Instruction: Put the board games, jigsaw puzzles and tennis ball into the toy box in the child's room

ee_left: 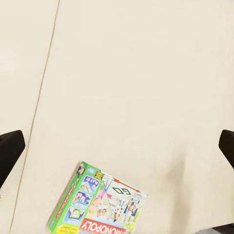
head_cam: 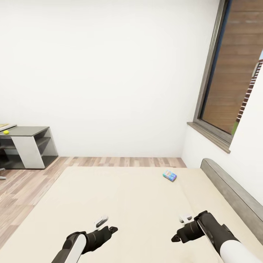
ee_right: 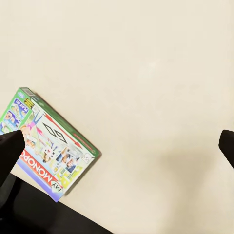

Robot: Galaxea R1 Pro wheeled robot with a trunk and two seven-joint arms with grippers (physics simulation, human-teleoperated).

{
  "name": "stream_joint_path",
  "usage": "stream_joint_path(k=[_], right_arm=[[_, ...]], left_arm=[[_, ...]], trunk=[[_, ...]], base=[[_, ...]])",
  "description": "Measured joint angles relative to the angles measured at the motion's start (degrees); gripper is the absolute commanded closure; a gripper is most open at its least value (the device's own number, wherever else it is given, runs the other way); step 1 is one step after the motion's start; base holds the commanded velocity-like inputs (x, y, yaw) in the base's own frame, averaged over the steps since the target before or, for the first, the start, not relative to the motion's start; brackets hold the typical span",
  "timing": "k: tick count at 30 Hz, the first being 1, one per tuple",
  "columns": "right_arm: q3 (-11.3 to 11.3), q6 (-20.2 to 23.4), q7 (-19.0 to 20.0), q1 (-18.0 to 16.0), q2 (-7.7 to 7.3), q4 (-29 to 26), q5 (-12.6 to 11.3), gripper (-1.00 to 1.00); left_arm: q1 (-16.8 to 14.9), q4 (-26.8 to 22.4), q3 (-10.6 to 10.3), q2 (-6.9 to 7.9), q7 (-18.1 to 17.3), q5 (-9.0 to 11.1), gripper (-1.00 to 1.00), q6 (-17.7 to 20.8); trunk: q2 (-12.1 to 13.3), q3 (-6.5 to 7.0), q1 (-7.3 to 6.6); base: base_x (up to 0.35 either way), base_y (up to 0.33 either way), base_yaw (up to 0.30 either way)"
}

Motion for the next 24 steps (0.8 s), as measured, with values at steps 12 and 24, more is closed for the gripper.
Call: stream_joint_path(k=[12, 24], right_arm=[[0.23, 9.62, 0.87, 1.86, -1.14, 0.23, 0.56, -1.00], [0.50, 8.74, 6.44, 3.51, -1.90, 0.30, 0.76, -1.00]], left_arm=[[0.04, 4.02, -0.53, -0.13, -0.56, 0.74, -1.00, 0.26], [0.42, 5.11, -0.92, 0.40, -6.94, 0.75, -1.00, 0.65]], trunk=[[0.00, -0.38, 0.00], [0.00, -1.40, 0.00]], base=[[0.000, 0.000, -0.045], [0.000, 0.000, -0.030]])
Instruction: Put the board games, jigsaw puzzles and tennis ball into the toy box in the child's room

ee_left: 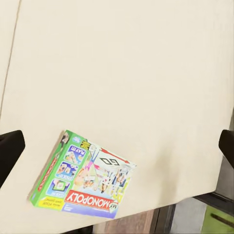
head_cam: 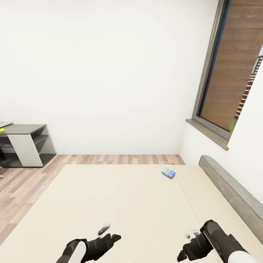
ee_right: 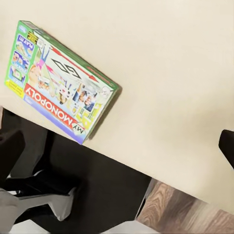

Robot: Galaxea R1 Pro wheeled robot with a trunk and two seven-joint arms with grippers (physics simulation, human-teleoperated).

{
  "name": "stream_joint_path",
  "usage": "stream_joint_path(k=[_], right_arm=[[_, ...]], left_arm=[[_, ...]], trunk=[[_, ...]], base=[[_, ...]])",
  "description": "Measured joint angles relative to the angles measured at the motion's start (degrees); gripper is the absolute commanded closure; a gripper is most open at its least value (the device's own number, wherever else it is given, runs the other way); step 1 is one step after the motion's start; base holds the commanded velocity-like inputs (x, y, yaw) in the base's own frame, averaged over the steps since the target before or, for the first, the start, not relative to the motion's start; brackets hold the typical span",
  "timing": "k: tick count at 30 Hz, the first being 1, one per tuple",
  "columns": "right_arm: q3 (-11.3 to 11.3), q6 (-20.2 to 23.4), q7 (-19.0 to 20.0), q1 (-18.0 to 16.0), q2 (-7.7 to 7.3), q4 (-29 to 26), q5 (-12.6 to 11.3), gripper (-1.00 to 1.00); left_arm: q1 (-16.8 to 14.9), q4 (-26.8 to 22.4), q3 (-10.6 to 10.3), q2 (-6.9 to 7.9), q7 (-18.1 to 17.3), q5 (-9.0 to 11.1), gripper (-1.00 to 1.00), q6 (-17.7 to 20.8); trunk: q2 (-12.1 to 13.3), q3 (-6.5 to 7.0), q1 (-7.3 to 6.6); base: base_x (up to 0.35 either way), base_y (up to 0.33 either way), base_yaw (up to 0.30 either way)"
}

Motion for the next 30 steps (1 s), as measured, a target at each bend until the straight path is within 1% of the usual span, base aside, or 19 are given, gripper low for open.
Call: stream_joint_path(k=[3, 4, 5, 6, 7, 8, 10, 11, 13, 14, 16, 17, 18, 30], right_arm=[[0.00, -1.72, 2.41, 0.17, -0.21, 0.04, 0.07, -1.00], [0.00, -2.61, 3.51, 0.21, -0.35, 0.05, 0.15, -1.00], [0.00, -2.64, 3.55, 0.21, -0.35, 0.05, 0.16, -1.00], [0.00, -3.63, 4.75, 0.24, -0.53, 0.06, 0.22, -1.00], [0.04, -7.09, 8.17, 0.31, -1.05, 0.07, 0.38, -1.00], [0.04, -7.22, 8.28, 0.31, -1.06, 0.07, 0.40, -1.00], [0.05, -9.48, 9.72, 0.36, -1.26, 0.08, 0.41, -1.00], [0.06, -9.52, 9.74, 0.36, -1.26, 0.08, 0.42, -1.00], [0.04, -11.67, 10.41, 0.39, -1.21, 0.12, 0.44, -1.00], [0.04, -11.71, 10.42, 0.39, -1.21, 0.12, 0.44, -1.00], [0.02, -13.55, 10.58, 0.41, -1.15, 0.15, 0.41, -1.00], [-0.03, -15.30, 10.65, 0.41, -1.01, 0.21, 0.40, -1.00], [-0.06, -15.70, 10.62, 0.40, -0.95, 0.22, 0.43, -1.00], [-0.39, -17.01, 10.32, 0.33, -0.75, 0.20, -0.13, -1.00]], left_arm=[[0.09, 0.11, -0.02, 0.63, -2.41, -0.21, -1.00, 0.08], [0.11, 0.13, -0.03, 0.81, -2.94, -0.26, -1.00, 0.08], [0.11, 0.13, -0.03, 0.81, -2.96, -0.25, -1.00, 0.08], [0.13, 0.15, -0.04, 0.99, -3.36, -0.30, -1.00, 0.08], [0.16, 0.23, -0.07, 1.38, -4.25, -0.33, -1.00, 0.10], [0.16, 0.23, -0.08, 1.39, -4.28, -0.32, -1.00, 0.10], [0.17, 0.26, -0.10, 1.50, -4.72, -0.33, -1.00, 0.09], [0.17, 0.26, -0.10, 1.50, -4.73, -0.33, -1.00, 0.09], [0.18, 0.28, -0.10, 1.61, -5.14, -0.34, -1.00, 0.08], [0.18, 0.28, -0.10, 1.61, -5.15, -0.34, -1.00, 0.08], [0.18, 0.29, -0.08, 1.68, -5.52, -0.35, -1.00, 0.06], [0.19, 0.30, -0.07, 1.73, -5.84, -0.38, -1.00, -0.11], [0.19, 0.30, -0.06, 1.75, -5.92, -0.40, -1.00, -0.17], [0.17, 0.36, -0.05, 1.74, -6.17, -0.46, -1.00, -0.39]], trunk=[[0.00, -0.27, 0.00], [0.00, -0.37, 0.00], [0.00, -0.46, 0.00], [0.00, -0.55, 0.00], [0.00, -0.64, 0.00], [0.00, -0.74, 0.00], [0.00, -0.92, 0.00], [0.00, -1.02, 0.00], [0.00, -1.20, 0.00], [0.00, -1.30, 0.00], [0.00, -1.48, 0.00], [0.00, -1.58, 0.00], [0.00, -1.67, 0.00], [0.00, -2.80, 0.00]], base=[[0.000, 0.000, -0.007], [0.000, 0.000, -0.006], [0.000, 0.000, -0.005], [0.000, 0.000, -0.002], [0.000, 0.000, -0.002], [0.000, 0.000, -0.002], [0.000, 0.000, -0.002], [0.000, 0.000, -0.001], [0.000, 0.000, 0.000], [0.000, 0.000, 0.000], [0.000, 0.000, 0.000], [0.000, 0.000, 0.000], [0.000, 0.000, 0.000], [0.000, 0.000, 0.000]])
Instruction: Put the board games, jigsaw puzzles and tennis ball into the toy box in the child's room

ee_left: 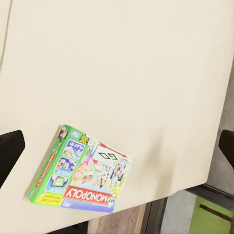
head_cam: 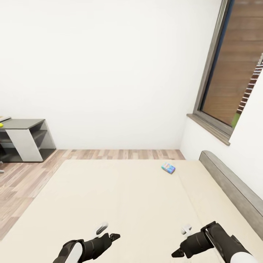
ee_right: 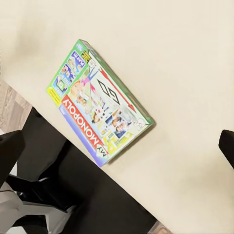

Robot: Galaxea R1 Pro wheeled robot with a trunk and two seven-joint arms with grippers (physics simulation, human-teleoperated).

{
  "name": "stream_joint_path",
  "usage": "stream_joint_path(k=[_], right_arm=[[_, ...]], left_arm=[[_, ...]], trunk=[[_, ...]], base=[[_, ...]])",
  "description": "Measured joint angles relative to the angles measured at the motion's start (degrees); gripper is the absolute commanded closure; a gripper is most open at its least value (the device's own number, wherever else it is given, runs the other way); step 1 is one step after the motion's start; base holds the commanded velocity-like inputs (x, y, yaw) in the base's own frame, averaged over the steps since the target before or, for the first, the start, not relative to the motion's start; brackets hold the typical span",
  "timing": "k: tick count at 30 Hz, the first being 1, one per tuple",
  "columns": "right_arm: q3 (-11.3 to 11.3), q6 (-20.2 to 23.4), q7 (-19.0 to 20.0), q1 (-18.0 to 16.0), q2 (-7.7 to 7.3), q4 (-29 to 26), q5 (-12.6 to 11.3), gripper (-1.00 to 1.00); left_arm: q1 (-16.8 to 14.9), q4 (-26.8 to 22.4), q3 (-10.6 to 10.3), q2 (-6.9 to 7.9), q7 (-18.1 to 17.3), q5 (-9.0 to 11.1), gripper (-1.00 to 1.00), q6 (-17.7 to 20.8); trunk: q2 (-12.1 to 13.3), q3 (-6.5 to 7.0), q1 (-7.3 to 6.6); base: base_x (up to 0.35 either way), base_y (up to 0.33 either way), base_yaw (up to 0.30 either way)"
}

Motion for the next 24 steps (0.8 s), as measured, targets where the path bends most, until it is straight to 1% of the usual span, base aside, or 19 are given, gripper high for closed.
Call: stream_joint_path(k=[6, 8, 11, 12, 14, 18, 19, 22, 23, 24], right_arm=[[-0.10, -0.01, -0.77, -0.20, 0.04, -0.02, -0.20, -1.00], [-0.13, 0.03, -1.22, -0.31, 0.03, -0.02, -0.26, -1.00], [-0.15, 0.13, -1.59, -0.45, 0.00, -0.02, -0.32, -1.00], [-0.15, 0.13, -1.60, -0.45, 0.00, -0.02, -0.32, -1.00], [-0.15, 0.19, -1.73, -0.50, 0.00, -0.02, -0.34, -1.00], [-0.16, 0.27, -1.85, -0.64, -0.12, -0.02, -0.36, -1.00], [-0.16, 0.27, -1.85, -0.64, -0.12, -0.02, -0.36, -1.00], [-0.16, 0.30, -1.90, -0.70, -0.17, -0.02, -0.37, -1.00], [-0.16, 0.30, -1.90, -0.70, -0.17, -0.02, -0.37, -1.00], [-0.16, 0.30, -1.92, -0.71, -0.16, -0.02, -0.37, -1.00]], left_arm=[[-0.19, 0.59, -0.06, -0.02, -0.14, -0.04, -1.00, -0.03], [-0.32, 0.95, -0.32, 0.01, -0.41, -0.40, -1.00, -0.05], [-0.68, 2.01, -1.20, 0.08, -1.42, -1.54, -1.00, -0.16], [-0.68, 2.03, -1.21, 0.08, -1.44, -1.55, -1.00, -0.17], [-1.20, 2.95, -1.60, 0.13, -2.80, -2.38, -1.00, -0.23], [-2.17, 5.10, -2.21, 0.14, -6.76, -4.49, -1.00, -0.63], [-2.18, 5.12, -2.22, 0.14, -6.80, -4.52, -1.00, -0.64], [-2.60, 6.46, -2.44, 0.18, -9.90, -6.45, -1.00, -1.09], [-2.61, 6.47, -2.44, 0.18, -9.93, -6.48, -1.00, -1.10], [-2.71, 6.84, -2.47, 0.21, -10.82, -6.92, -1.00, -1.19]], trunk=[[0.00, -0.56, 0.00], [0.00, -0.75, 0.00], [0.00, -1.03, 0.00], [0.00, -1.12, 0.00], [0.00, -1.31, 0.00], [0.00, -1.69, 0.00], [0.00, -1.78, 0.00], [0.00, -2.06, 0.00], [0.00, -2.16, 0.00], [0.00, -2.25, 0.00]], base=[[0.000, 0.000, 0.000], [0.000, 0.000, 0.000], [0.000, 0.000, 0.000], [0.000, 0.000, 0.000], [0.000, 0.000, 0.000], [0.000, 0.000, 0.000], [0.000, 0.000, 0.000], [0.000, 0.000, 0.000], [0.000, 0.000, 0.000], [0.000, 0.000, 0.000]])
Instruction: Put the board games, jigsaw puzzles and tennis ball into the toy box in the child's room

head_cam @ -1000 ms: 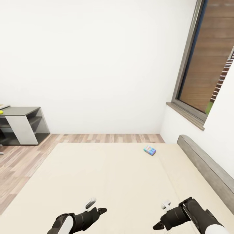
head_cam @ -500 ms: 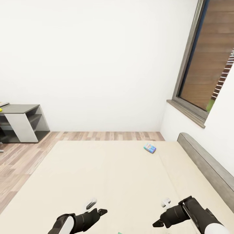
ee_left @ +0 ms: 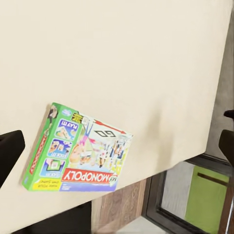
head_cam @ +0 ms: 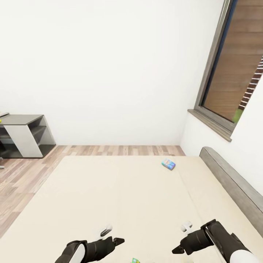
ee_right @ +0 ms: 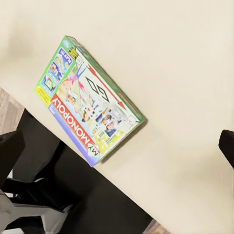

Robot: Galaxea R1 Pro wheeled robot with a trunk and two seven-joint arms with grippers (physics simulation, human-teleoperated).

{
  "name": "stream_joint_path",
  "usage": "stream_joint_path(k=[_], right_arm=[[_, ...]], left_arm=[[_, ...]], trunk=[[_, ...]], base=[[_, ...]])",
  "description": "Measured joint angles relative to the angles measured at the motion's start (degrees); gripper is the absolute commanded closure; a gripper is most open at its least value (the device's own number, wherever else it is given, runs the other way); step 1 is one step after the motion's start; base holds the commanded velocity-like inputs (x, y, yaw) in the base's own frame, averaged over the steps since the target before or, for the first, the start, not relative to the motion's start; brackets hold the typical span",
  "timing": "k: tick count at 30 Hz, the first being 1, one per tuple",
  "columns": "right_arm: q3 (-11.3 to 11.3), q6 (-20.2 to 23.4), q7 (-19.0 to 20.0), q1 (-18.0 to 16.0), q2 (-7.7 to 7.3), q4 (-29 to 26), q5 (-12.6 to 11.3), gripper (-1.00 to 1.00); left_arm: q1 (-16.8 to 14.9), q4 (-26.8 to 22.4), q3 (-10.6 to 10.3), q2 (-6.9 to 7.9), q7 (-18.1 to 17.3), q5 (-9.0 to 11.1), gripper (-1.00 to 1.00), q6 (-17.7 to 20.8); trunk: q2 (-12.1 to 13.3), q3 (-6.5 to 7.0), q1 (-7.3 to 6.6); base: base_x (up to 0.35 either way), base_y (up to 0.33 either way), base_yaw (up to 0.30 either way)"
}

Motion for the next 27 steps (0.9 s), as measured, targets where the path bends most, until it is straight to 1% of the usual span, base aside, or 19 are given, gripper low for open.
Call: stream_joint_path(k=[2, 3, 5, 6, 8, 10, 11, 15, 16, 18, 19, 22, 27], right_arm=[[0.00, 0.01, -0.03, -0.04, 0.03, 0.00, 0.00, -1.00], [0.00, 0.01, -0.03, -0.04, 0.03, 0.00, 0.00, -1.00], [-0.09, 0.04, -0.06, -0.07, 0.03, 0.00, -0.04, -1.00], [-0.09, 0.04, -0.06, -0.07, 0.03, 0.00, -0.04, -1.00], [-0.61, 0.04, -0.08, -0.10, 0.08, 0.00, -0.07, -1.00], [-1.90, 0.02, -0.26, -0.12, 0.14, -0.01, -0.13, -1.00], [-1.93, 0.02, -0.26, -0.12, 0.14, -0.01, -0.13, -1.00], [-6.13, -0.20, -1.25, 0.00, 0.21, -0.10, -0.34, -1.00], [-6.16, -0.20, -1.26, 0.00, 0.21, -0.10, -0.34, -1.00], [-7.80, -0.50, -1.65, 0.13, 0.26, -0.10, -0.28, -1.00], [-7.82, -0.50, -1.66, 0.13, 0.26, -0.10, -0.29, -1.00], [-9.30, -1.49, -1.98, 0.32, 0.35, -0.11, -0.26, -1.00], [-10.30, -2.41, -2.44, 0.47, 0.76, -0.11, -0.20, -1.00]], left_arm=[[-0.17, 0.72, -0.04, 0.09, -1.71, -0.68, -1.00, -0.13], [-0.18, 0.73, -0.04, 0.09, -1.74, -0.69, -1.00, -0.13], [-0.38, 1.29, -0.08, 0.38, -3.32, -1.11, -1.00, -0.14], [-0.39, 1.30, -0.09, 0.39, -3.35, -1.11, -1.00, -0.14], [-0.67, 1.87, -0.07, 0.90, -4.84, -1.28, -1.00, 0.01], [-0.91, 2.79, 0.08, 1.41, -6.54, -1.57, -1.00, 0.09], [-0.92, 2.80, 0.08, 1.42, -6.57, -1.56, -1.00, 0.09], [-1.52, 4.83, 0.28, 2.58, -9.73, -1.56, -1.00, 0.07], [-1.52, 4.85, 0.28, 2.58, -9.75, -1.55, -1.00, 0.08], [-1.76, 5.51, 0.34, 2.93, -11.01, -1.58, -1.00, -0.01], [-1.76, 5.53, 0.34, 2.93, -11.03, -1.58, -1.00, -0.01], [-2.00, 6.15, 0.39, 3.22, -12.17, -1.61, -1.00, -0.05], [-2.22, 6.57, 0.42, 3.40, -12.83, -1.65, -1.00, -0.04]], trunk=[[0.00, -0.19, 0.00], [0.00, -0.28, 0.00], [0.00, -0.47, 0.00], [0.00, -0.56, 0.00], [0.00, -0.75, 0.00], [0.00, -0.94, 0.00], [0.00, -1.03, 0.00], [0.00, -1.41, 0.00], [0.00, -1.50, 0.00], [0.00, -1.69, 0.00], [0.00, -1.78, 0.00], [0.00, -2.06, 0.00], [0.00, -2.53, 0.00]], base=[[0.000, 0.000, 0.000], [0.000, 0.000, 0.000], [0.000, 0.000, 0.000], [0.000, 0.000, 0.006], [0.000, 0.000, 0.027], [0.000, 0.000, 0.050], [0.000, 0.000, 0.062], [0.000, 0.000, 0.080], [0.000, 0.000, 0.090], [0.000, 0.000, 0.093], [0.000, 0.000, 0.095], [0.000, 0.000, 0.092], [0.000, 0.000, 0.058]])
